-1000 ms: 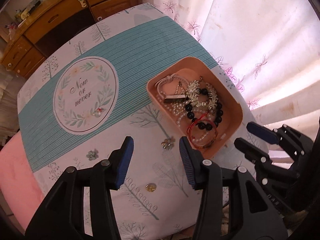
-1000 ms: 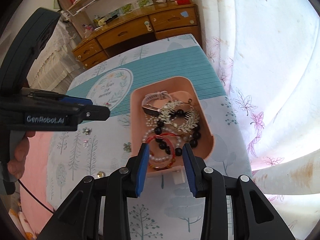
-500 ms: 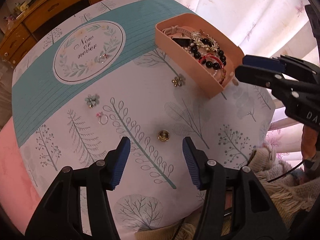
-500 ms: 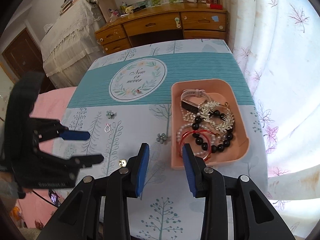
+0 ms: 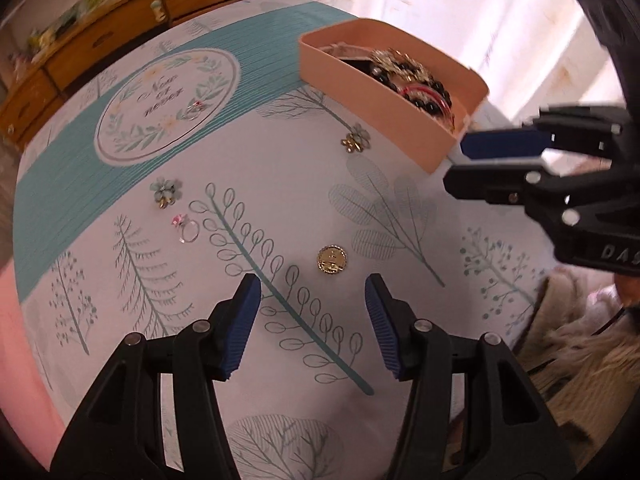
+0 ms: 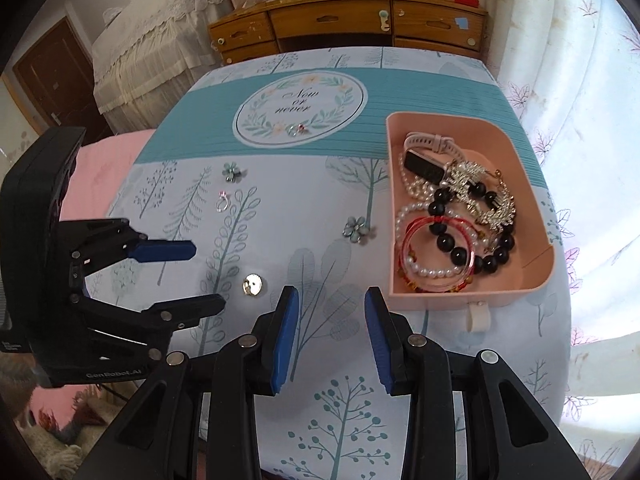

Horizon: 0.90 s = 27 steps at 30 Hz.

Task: Organize jewelry
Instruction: 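Close the left gripper on the gold round ring while the right gripper moves toward the pink-stone ring, then close the right gripper on the pink-stone ring while the left gripper holds the gold ring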

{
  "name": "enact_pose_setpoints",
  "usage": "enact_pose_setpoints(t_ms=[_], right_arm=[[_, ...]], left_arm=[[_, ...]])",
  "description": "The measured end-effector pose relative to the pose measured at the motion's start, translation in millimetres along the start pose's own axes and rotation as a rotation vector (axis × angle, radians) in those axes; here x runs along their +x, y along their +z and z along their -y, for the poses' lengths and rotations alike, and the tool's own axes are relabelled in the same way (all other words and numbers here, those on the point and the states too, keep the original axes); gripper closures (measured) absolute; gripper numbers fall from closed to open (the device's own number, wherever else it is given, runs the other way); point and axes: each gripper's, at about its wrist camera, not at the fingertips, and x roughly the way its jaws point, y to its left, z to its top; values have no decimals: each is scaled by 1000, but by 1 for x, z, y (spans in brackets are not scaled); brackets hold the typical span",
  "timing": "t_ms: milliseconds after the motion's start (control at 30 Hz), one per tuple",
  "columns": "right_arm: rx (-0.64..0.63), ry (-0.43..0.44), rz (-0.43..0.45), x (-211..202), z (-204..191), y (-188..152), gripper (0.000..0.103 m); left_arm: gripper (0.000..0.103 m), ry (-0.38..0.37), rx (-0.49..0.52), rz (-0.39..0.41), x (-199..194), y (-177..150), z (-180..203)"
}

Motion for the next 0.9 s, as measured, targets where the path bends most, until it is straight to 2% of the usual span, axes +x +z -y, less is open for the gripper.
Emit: enact_pose_setpoints(t_ms=[200,433,500,600,633,733,900], right_arm=[[3,7,-6,6,2,-6,68],[28,15,-14,9,11,-6,68],[30,18,-15,10,12,-5,68],[31,19,-18,12,13,-5,68],[32,20,-18,12,13,-5,68],[32,20,-19,14,13,-3,68],[25,24,-18,15,10,0,68]], left_arm=[[53,7,76,-48,26,5,8],[73,-26,79,-57,35,14,6],[75,-27,84,-56,35,16,7],[87,-32,93,-53,35,18,10],[87,-30,93,-54,35,18,10],[87,-26,65,-49,33,16,9],[87,-21,-81,-14,23,5,-9]])
